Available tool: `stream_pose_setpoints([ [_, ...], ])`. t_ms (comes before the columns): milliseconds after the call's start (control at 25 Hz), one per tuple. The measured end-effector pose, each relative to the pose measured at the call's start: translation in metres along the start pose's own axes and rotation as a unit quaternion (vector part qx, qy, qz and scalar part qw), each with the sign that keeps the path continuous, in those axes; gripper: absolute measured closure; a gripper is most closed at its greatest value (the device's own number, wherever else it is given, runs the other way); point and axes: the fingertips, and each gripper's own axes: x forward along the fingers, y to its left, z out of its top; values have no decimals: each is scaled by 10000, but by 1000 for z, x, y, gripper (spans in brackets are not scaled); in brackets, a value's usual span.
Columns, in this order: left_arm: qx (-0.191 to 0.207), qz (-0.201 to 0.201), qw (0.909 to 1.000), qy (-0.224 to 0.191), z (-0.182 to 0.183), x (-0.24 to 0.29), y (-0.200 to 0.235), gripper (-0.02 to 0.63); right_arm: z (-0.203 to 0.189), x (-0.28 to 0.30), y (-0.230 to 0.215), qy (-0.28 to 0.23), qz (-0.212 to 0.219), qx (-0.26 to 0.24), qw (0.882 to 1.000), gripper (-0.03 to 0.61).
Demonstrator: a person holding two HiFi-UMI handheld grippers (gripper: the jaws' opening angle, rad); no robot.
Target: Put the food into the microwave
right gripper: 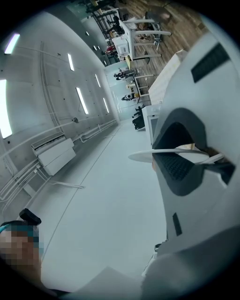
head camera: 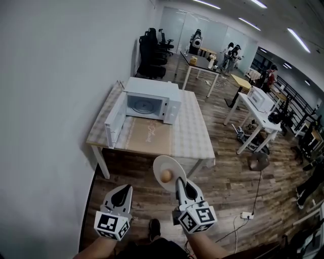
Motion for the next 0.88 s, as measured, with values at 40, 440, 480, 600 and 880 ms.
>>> stream_pose_setpoints([
  [40, 8, 22, 10000, 8, 1, 6, 1, 606, 1, 5, -4, 7, 19, 0, 10000, 555],
  [440, 198, 265, 9994, 105, 11, 79, 12, 606, 11, 61, -58, 12, 235, 26, 9997, 555],
  [480, 212, 292, 9993, 114, 11, 87, 14, 606, 12, 68, -64, 12, 254, 46, 9997, 555],
  [600, 232, 363, 9989, 167, 11, 110, 15, 606, 14, 84, -84, -3, 292, 146, 9995, 555],
  [880, 261, 451, 9982, 288, 16, 156, 7, 606, 30, 104, -128, -100, 351, 305, 9989, 555],
])
